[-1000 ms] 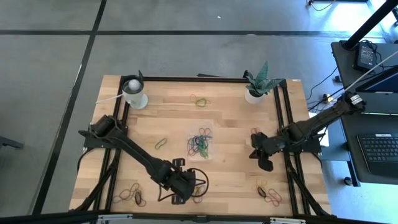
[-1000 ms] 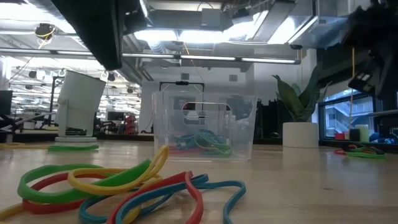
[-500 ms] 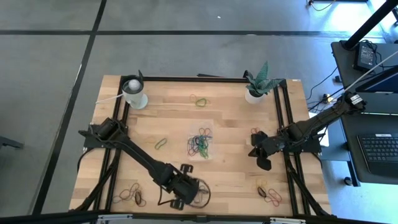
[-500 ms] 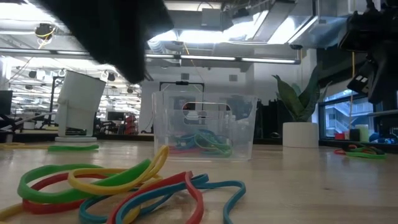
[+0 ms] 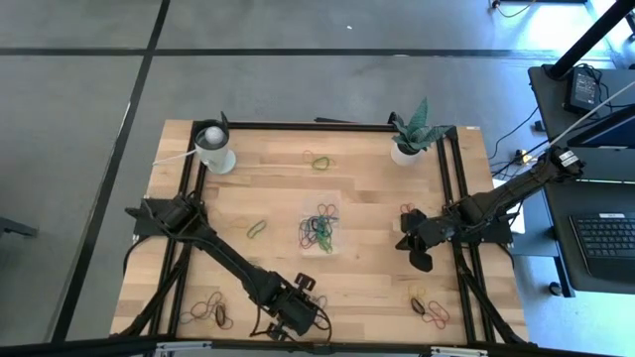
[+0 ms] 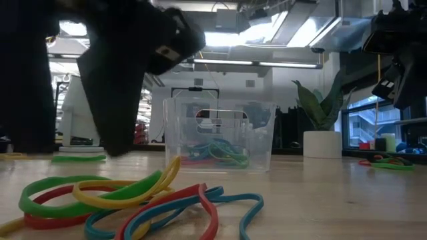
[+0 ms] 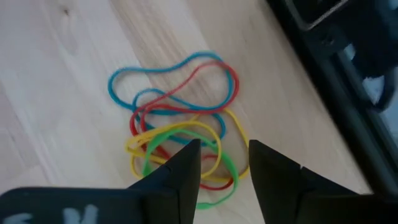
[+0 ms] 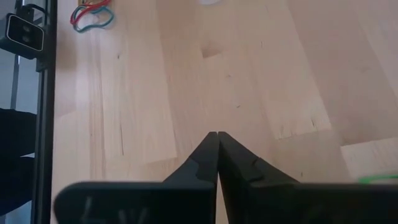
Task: Pick and place rubber bands into bin
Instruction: Put the yellow rubber band into the transparent bin
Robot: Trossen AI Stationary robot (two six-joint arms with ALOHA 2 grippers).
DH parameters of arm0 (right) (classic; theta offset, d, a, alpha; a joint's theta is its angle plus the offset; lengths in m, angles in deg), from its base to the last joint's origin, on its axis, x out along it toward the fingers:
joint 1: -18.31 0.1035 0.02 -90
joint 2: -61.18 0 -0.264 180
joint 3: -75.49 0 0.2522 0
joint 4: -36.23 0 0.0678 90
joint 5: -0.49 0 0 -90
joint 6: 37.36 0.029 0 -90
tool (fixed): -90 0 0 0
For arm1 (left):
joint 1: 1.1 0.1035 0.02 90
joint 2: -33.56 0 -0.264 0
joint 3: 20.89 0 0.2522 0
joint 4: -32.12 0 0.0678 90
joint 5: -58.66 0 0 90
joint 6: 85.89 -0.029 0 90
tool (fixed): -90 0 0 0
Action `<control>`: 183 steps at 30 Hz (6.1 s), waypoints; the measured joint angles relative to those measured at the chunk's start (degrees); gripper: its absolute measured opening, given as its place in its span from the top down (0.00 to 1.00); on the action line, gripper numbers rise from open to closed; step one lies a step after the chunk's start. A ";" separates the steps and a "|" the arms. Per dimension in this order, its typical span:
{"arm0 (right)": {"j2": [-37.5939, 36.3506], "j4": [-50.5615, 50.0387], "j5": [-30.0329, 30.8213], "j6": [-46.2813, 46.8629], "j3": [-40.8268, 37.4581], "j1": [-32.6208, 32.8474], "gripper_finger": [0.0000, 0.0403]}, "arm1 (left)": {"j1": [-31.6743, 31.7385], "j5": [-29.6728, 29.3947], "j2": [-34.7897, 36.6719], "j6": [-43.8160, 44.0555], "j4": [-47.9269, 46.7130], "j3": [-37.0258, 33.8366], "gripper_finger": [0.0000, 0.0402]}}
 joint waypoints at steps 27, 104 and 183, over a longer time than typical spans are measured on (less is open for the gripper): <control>0.02 0.29 0.05 1.27 0.00 0.02 0.97 | 0.39 2.34 -2.50 -1.31 -0.23 -0.04 0.99; 0.02 0.64 1.60 1.10 0.00 0.02 0.97 | 1.80 -7.53 1.30 18.64 -4.62 -0.79 0.83; 0.00 1.67 2.56 1.38 0.02 0.00 0.97 | 4.54 -11.61 9.69 15.18 -10.06 4.17 0.99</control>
